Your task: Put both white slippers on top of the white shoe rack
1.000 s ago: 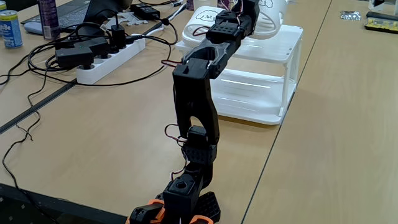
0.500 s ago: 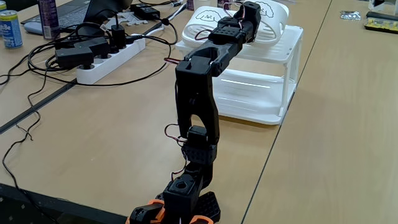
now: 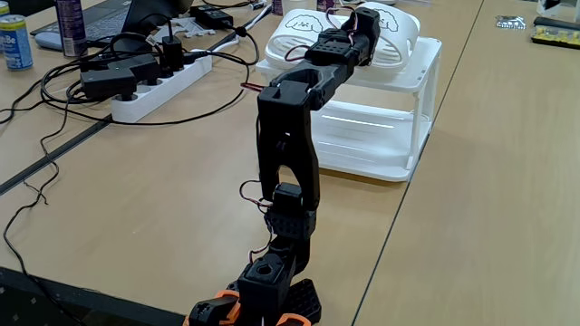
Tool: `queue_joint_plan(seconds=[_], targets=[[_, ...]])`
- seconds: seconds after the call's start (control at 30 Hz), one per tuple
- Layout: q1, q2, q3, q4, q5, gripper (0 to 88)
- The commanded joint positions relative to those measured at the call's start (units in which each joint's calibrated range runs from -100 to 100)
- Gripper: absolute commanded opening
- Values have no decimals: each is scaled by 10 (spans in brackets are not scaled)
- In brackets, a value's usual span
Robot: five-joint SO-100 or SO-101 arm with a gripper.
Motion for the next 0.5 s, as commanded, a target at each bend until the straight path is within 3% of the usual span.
queue_joint_plan(seconds=[0.0,0.47], targets=[[-1,-3,-72,-3,4,8],[-1,-1,-66,-3,4,11]])
